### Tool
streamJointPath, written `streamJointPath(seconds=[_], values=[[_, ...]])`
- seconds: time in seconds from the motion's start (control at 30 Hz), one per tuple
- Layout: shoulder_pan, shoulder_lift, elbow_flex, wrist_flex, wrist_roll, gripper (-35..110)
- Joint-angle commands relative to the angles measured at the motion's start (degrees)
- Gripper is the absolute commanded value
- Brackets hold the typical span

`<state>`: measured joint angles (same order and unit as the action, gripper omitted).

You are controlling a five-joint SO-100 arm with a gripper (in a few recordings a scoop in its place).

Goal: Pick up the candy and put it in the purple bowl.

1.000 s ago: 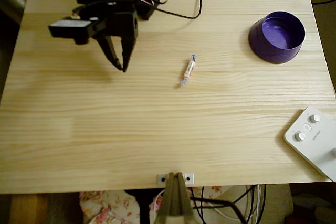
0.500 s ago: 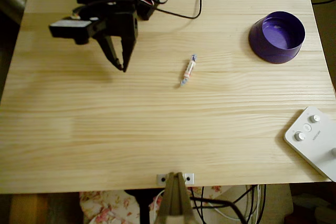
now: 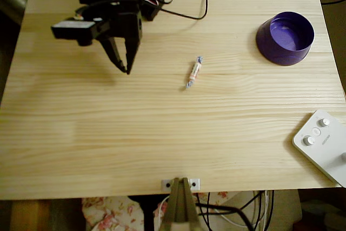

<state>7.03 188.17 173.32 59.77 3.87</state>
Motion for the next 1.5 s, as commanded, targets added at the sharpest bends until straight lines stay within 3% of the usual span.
streamJointPath(seconds=[0.0,0.37,0.9,1.47], values=[[0.7,0.9,-0.4,-0.7,1.1,-1],[-2.2,0.9,-4.0,1.5,10.1,-1],[-8.3,0.9,-14.5,12.6,21.6,-1],[-20.0,-3.8,-20.6,19.7,37.3,-1]])
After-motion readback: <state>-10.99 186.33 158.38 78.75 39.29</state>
